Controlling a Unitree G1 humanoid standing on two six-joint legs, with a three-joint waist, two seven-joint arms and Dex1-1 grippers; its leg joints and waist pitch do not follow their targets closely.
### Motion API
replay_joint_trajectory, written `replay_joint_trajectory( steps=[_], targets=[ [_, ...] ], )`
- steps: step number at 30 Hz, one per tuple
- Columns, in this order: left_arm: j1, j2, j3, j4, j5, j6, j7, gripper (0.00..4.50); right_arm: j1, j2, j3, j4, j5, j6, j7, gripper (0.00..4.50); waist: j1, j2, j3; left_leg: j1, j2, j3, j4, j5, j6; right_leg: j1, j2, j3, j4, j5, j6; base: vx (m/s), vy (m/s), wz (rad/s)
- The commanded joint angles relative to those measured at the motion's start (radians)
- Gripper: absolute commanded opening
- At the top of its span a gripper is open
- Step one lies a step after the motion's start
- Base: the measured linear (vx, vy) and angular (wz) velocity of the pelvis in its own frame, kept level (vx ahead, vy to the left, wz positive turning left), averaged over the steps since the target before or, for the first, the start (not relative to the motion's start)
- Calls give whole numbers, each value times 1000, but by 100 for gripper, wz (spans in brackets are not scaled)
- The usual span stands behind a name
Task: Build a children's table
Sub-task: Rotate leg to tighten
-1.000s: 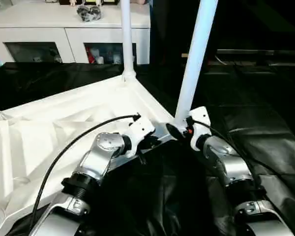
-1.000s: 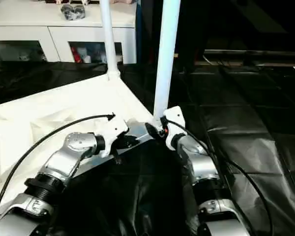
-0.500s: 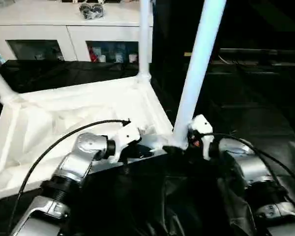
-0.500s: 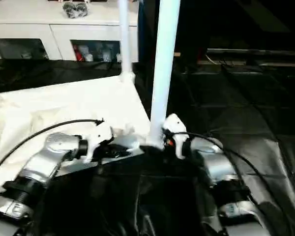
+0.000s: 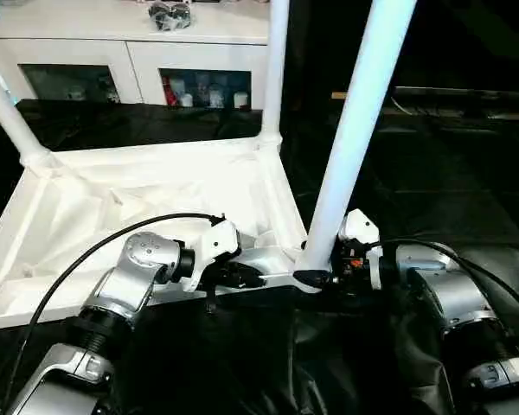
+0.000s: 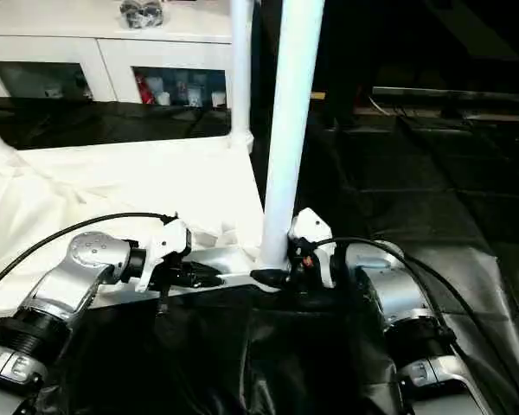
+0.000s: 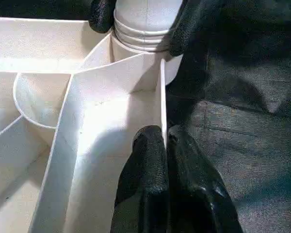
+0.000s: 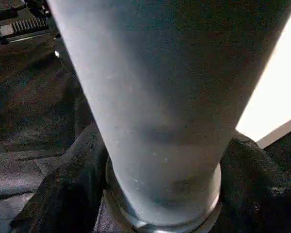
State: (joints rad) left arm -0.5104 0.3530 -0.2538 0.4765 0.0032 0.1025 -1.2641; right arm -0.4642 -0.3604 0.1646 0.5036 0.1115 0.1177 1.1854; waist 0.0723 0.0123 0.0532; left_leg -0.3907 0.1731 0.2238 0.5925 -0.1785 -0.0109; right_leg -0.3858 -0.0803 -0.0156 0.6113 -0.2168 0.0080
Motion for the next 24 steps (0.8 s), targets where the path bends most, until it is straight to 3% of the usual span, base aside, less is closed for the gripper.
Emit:
replay_joint_trajectory(
  steps=[1,3,4,5,7,8,9,10,11,13,14,17,22,24],
  targets=[
    [-18,-38,-10,-22,-46,-7,7,0,27,29,77,-18,9,10,72,288,5,-26,-59,30,69,-35,-71,-178,55,21,-70,28,-66,-149,-251,0,0,0],
    [-14,-40,-12,-27,-45,-4,8,0,31,38,72,-6,12,11,63,277,8,-24,-60,32,69,-35,-71,-174,54,19,-69,28,-66,-144,-249,0,0,0],
    [-13,-52,-11,-25,-33,-4,40,0,25,70,45,27,12,3,-5,273,9,-19,-60,31,69,-35,-70,-172,53,19,-70,29,-65,-135,-250,0,0,0],
    [-16,-63,-11,-19,-20,-3,71,0,15,98,22,56,7,-4,-72,271,7,-21,-60,31,68,-34,-70,-173,53,18,-69,30,-66,-133,-251,0,0,0],
    [-26,-79,-10,-5,4,1,125,0,-4,133,-5,98,-13,-17,-181,269,-2,-15,-56,31,67,-39,-78,-217,22,16,-71,30,-73,-188,-245,0,0,0],
    [-30,-86,-10,1,15,4,149,0,-12,144,-13,116,-26,-24,-228,269,-10,-18,-54,32,66,-42,-83,-248,0,17,-71,29,-76,-230,-235,0,0,0],
    [-38,-102,-8,6,23,8,179,0,-34,169,-30,158,-49,-25,-337,268,-14,-12,-55,35,66,-43,-83,-260,-13,14,-71,30,-76,-245,-234,0,0,0],
    [-39,-107,-7,8,25,9,187,0,-41,177,-35,170,-56,-25,-369,268,-23,-15,-54,37,65,-44,-86,-289,-30,13,-70,31,-81,-274,-227,0,0,0],
    [-50,-129,-3,13,37,23,236,0,-59,201,-49,204,-67,-11,-457,268,-25,-9,-54,37,64,-47,-87,-297,-40,12,-71,31,-80,-284,-226,0,0,0],
    [-62,-156,1,20,53,47,298,0,-77,233,-64,237,-74,0,-548,268,-34,-12,-54,42,63,-47,-87,-337,-52,7,-70,33,-88,-313,-213,0,0,0],
    [-77,-183,9,34,70,56,367,0,-89,266,-77,255,-74,17,-621,267,-35,-7,-54,41,62,-47,-87,-337,-53,7,-69,34,-89,-306,-210,0,0,0],
    [-97,-245,22,44,84,89,477,0,-112,339,-89,287,-88,14,-713,267,-36,-7,-57,38,62,-45,-86,-316,-45,10,-66,34,-85,-251,-212,0,0,0],
    [-89,-280,3,21,90,96,481,0,-126,378,-65,295,-95,-36,-705,267,-33,-7,-60,32,60,-43,-82,-272,-15,17,-66,33,-81,-171,-222,0,0,0],
    [-78,-279,-9,7,87,96,461,0,-125,370,-64,287,-81,-42,-666,323,-31,-8,-62,31,59,-41,-78,-243,8,21,-66,32,-77,-126,-232,0,0,0]
  ],
)
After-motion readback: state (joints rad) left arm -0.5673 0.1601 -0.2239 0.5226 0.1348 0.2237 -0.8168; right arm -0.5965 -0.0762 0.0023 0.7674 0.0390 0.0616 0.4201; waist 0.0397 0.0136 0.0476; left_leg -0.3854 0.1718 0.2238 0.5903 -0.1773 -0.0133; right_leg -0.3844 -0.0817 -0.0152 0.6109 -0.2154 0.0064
